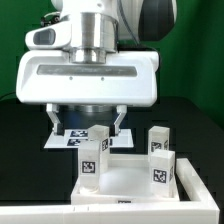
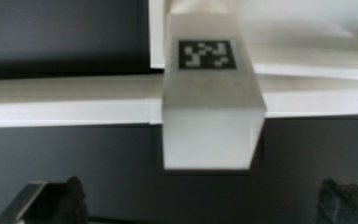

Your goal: Assemble square table

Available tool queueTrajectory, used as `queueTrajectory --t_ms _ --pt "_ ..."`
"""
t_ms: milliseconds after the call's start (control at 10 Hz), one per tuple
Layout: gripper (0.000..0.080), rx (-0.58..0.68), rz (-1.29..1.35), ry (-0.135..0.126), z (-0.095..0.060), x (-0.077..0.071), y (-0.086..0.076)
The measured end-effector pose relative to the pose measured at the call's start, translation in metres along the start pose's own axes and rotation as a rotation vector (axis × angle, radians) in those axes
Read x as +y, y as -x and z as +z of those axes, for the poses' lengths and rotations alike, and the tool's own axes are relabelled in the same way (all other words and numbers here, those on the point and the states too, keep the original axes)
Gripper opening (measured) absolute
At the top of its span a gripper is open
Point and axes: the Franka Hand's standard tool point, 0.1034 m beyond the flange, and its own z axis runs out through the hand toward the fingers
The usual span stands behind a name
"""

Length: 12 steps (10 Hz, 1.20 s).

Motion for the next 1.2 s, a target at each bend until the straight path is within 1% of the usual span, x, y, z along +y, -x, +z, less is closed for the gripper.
queueTrajectory --t_ms 100,200,400,500,600,700,800,1000,1200 --pt "0.0649 -0.007 0.000 0.000 0.002 0.000 0.002" --pt "0.0649 -0.029 0.001 -0.005 0.003 -0.001 0.005" --pt "0.0649 -0.064 0.004 -0.006 0.009 0.001 0.010" --pt "0.0649 -0.180 0.024 -0.031 0.010 -0.005 0.018" --pt "0.0649 -0.216 0.022 -0.038 0.012 -0.007 0.014" --pt "0.0649 -0.295 0.021 -0.047 0.017 -0.009 0.022" --pt "0.0649 -0.323 0.019 -0.044 0.023 -0.007 0.023" --pt "0.0649 -0.322 0.016 -0.035 0.031 -0.006 0.026" --pt "0.0649 -0.325 0.018 -0.032 0.032 -0.003 0.027"
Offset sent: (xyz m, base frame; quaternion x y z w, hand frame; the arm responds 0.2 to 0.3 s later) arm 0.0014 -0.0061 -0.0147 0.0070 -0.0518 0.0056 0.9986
